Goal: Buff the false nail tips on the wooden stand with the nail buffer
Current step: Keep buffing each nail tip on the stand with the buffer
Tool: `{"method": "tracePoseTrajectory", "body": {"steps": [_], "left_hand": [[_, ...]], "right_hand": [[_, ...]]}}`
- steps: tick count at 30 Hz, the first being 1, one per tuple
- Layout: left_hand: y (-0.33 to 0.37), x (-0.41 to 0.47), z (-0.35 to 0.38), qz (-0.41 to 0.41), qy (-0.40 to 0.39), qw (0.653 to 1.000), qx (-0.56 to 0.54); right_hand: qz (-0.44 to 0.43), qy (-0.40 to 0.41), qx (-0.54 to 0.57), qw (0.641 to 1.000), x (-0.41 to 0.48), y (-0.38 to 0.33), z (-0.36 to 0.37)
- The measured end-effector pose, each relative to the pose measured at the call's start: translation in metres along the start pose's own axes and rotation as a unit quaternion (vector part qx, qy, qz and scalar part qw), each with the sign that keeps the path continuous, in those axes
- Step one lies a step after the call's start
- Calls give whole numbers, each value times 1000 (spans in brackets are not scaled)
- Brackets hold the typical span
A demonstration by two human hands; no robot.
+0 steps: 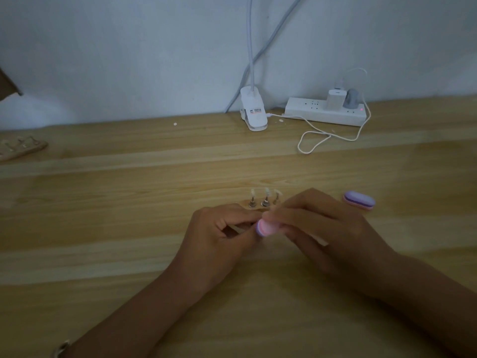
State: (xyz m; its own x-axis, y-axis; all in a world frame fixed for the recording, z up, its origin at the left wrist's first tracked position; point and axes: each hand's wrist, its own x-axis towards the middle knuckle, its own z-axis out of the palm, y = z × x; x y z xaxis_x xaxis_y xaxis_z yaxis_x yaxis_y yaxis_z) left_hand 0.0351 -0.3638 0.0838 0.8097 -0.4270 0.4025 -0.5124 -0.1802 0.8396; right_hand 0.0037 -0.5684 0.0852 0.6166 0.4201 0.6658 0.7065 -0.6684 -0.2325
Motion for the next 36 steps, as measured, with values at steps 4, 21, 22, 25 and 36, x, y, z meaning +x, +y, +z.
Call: {"method": "tracePoseTrajectory", "body": {"steps": [4, 21, 22, 25, 36], "left_hand": [[-2, 0, 0, -7, 13, 1000, 3], [-3, -2, -1, 9, 14, 999, 28], [-3, -3, -1, 16, 14, 999, 26], [-3, -3, 1, 5, 21, 999, 31], [2, -2, 1, 16, 27, 999, 18]], "right_hand": [[-6, -13, -39, 999, -2, 7, -4], [-10, -26, -16, 999, -2, -11, 6], [-23, -30, -14, 999, -4, -12, 7], [-10, -22, -22, 999, -3, -1, 2], [8, 17, -40, 999, -1, -4, -1]]}}
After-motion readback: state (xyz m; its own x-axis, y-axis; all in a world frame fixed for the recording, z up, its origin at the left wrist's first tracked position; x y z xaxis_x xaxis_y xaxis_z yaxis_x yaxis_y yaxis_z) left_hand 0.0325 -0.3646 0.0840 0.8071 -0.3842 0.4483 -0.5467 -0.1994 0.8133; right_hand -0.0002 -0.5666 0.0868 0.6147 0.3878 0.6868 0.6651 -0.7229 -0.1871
